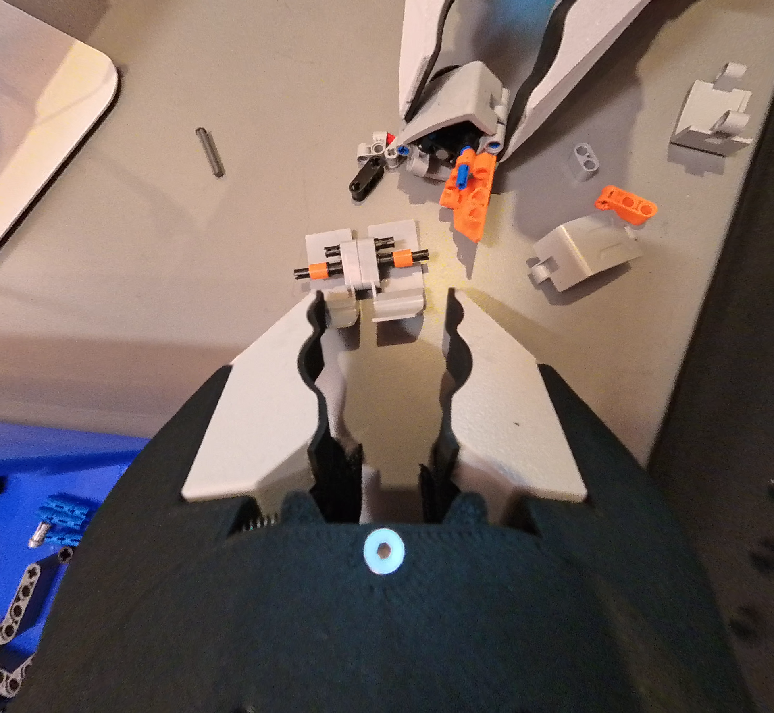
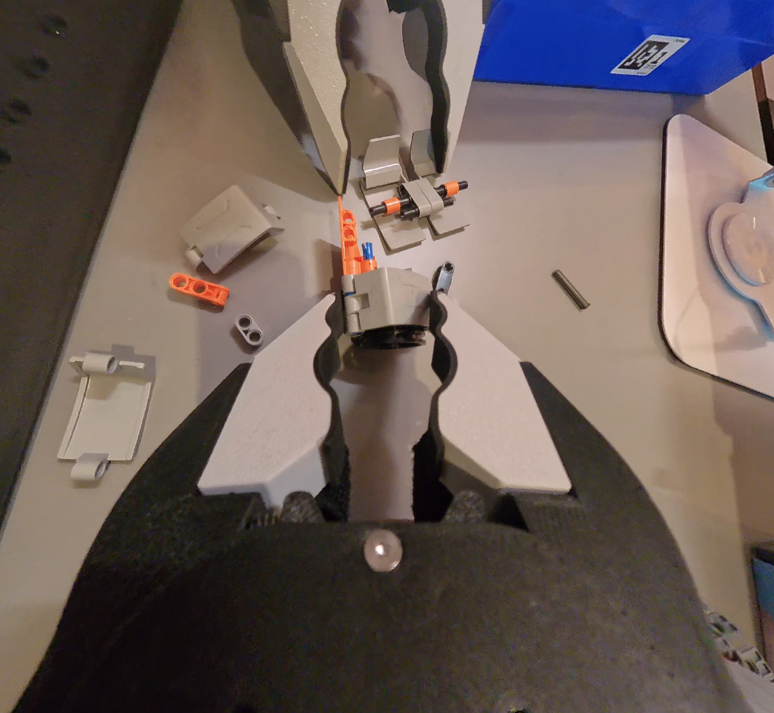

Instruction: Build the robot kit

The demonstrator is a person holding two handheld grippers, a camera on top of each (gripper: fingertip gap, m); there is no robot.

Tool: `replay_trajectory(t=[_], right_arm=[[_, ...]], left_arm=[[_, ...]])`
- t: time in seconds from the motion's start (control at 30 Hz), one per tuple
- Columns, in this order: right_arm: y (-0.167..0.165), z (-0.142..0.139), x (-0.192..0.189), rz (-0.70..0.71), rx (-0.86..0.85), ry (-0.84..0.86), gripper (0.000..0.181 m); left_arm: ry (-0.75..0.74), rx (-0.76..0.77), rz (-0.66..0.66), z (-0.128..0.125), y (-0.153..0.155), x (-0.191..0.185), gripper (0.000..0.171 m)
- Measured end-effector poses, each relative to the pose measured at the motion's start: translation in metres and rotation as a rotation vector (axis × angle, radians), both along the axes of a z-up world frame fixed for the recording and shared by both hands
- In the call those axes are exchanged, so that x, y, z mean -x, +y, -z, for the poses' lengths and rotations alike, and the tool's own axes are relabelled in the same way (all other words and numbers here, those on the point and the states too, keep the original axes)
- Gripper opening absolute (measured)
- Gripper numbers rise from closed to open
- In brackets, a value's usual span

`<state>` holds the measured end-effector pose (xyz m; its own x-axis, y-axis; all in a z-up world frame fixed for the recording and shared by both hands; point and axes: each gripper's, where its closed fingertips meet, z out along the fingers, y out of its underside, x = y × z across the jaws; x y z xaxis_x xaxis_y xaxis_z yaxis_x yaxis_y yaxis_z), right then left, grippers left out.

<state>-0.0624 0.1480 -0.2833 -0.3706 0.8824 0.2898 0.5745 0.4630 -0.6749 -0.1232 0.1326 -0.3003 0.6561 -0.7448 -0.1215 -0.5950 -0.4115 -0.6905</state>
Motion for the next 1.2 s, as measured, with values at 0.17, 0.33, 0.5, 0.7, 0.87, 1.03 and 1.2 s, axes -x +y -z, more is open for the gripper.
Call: replay_trajectory(t=[0.17,0.33,0.5,0.7,0.87,1.03,1.2], right_arm=[[-0.002,-0.007,0.003,-0.015,-0.035,0.036,0.038],[-0.005,-0.029,0.007,-0.057,-0.215,0.161,0.039],[-0.005,-0.042,0.008,-0.07,-0.411,0.229,0.039],[-0.006,-0.051,0.009,-0.08,-0.539,0.274,0.039],[-0.005,-0.045,0.008,-0.086,-0.553,0.256,0.039],[-0.003,-0.049,0.009,-0.077,-0.579,0.28,0.039],[-0.006,-0.053,0.01,-0.085,-0.671,0.301,0.039]], left_arm=[[-0.001,-0.005,-0.034,-0.001,0.003,0.005,0.059],[-0.029,0.002,-0.043,-0.001,0.004,0.006,0.057],[-0.043,0.003,-0.054,0.0,0.006,0.006,0.052],[-0.04,0.002,-0.037,0.001,0.004,0.002,0.035],[-0.037,-0.001,-0.039,0.001,0.004,0.003,0.038],[-0.013,-0.018,-0.043,0.0,0.005,0.005,0.037],[-0.01,-0.023,-0.041,0.0,0.005,0.005,0.035]])
